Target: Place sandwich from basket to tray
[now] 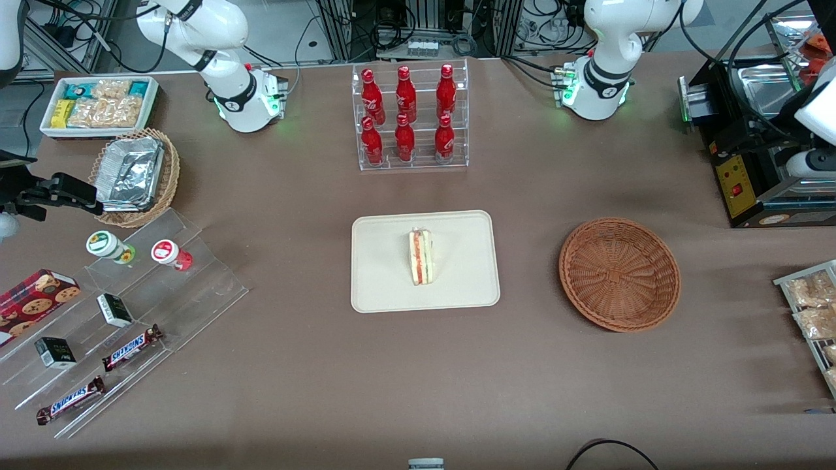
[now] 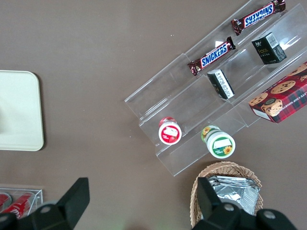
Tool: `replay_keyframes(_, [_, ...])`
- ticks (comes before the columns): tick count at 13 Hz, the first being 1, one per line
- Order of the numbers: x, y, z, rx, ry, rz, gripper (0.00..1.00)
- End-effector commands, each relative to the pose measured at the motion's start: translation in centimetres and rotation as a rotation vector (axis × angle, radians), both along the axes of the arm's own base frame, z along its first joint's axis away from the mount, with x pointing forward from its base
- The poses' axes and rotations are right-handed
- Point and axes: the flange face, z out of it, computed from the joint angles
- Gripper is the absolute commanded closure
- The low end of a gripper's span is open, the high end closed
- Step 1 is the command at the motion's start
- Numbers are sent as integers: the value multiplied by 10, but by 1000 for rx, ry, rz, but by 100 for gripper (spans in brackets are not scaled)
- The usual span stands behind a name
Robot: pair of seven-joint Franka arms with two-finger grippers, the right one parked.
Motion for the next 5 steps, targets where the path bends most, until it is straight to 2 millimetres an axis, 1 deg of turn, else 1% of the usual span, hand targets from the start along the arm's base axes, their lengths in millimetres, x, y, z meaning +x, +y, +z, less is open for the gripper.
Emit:
replay_keyframes(1, [-5,-5,7,-14,-29,-19,1])
replay_keyframes(5, [1,-5,6,-15,-29,-5,0])
